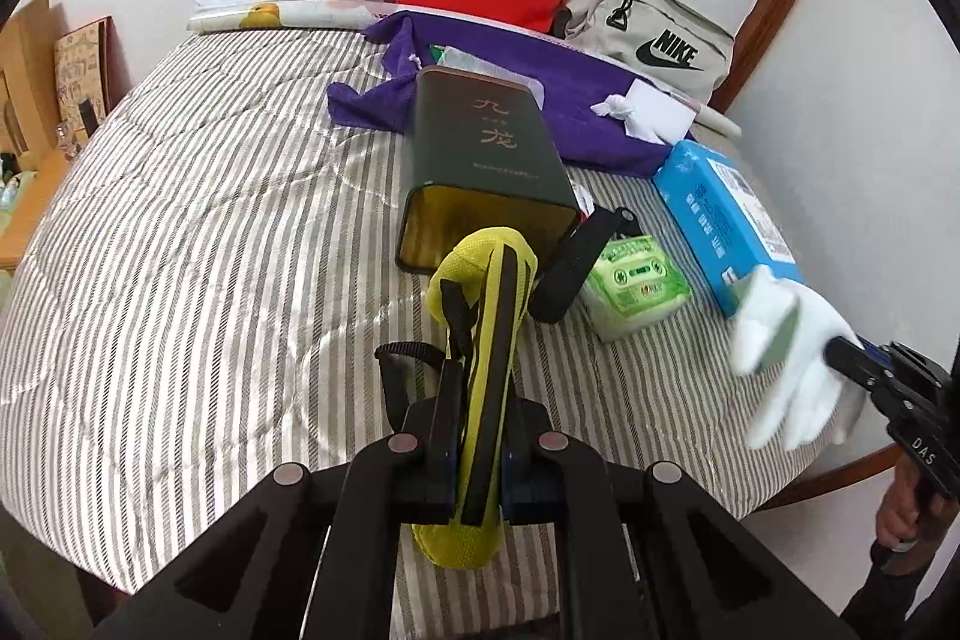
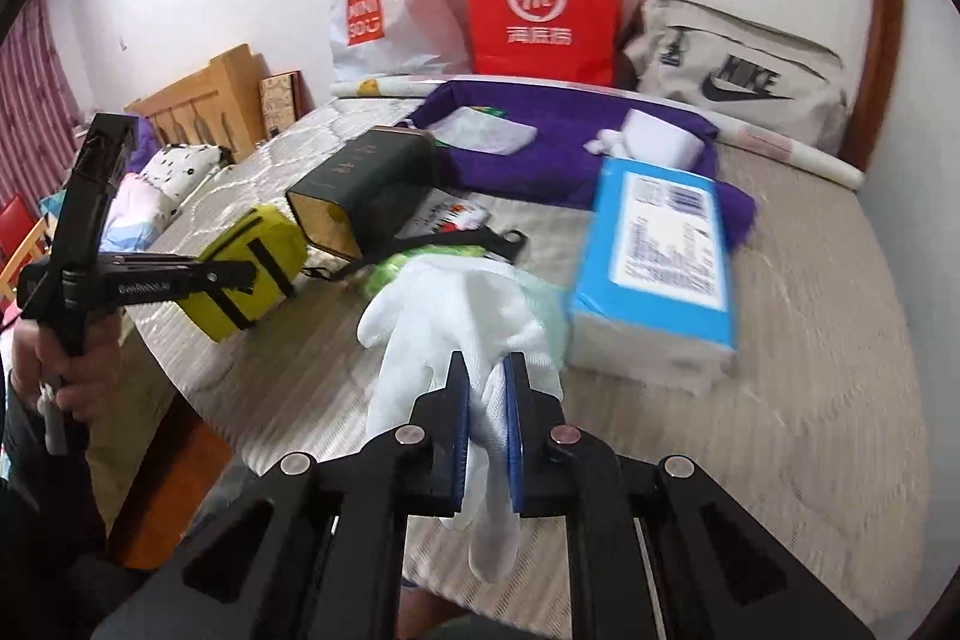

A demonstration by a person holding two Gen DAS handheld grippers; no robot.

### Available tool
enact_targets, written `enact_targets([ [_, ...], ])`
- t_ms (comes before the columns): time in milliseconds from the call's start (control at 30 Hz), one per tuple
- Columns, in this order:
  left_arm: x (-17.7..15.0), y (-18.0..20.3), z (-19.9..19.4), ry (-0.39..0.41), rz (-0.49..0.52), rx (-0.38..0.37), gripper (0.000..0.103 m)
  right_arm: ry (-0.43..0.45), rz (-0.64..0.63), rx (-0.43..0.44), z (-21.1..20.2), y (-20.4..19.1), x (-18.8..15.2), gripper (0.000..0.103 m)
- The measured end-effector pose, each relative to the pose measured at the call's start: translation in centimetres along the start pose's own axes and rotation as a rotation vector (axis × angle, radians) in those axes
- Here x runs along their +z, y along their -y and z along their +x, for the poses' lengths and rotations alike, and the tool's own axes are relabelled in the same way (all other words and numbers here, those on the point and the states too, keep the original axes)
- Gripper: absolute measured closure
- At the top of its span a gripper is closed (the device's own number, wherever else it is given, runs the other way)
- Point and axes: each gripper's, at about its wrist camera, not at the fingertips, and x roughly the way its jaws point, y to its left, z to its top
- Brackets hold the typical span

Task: Organize soft objects
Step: 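Lift the yellow pouch with the left tool while the right tool carries the gloves toward the towel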

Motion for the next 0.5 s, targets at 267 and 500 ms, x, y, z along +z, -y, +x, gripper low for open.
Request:
enact_targets([
  [267, 0.3, 0.9, 1.5, -0.044, 0.017, 0.042, 0.091, -0.076, 0.056, -0.072, 1.5, 2.8, -2.8, 0.091],
  [500, 0.5, 0.8, 2.9, -0.074, 0.012, 0.081, 0.091, -0.025, 0.016, -0.084, 2.5, 2.8, -3.0, 0.039],
])
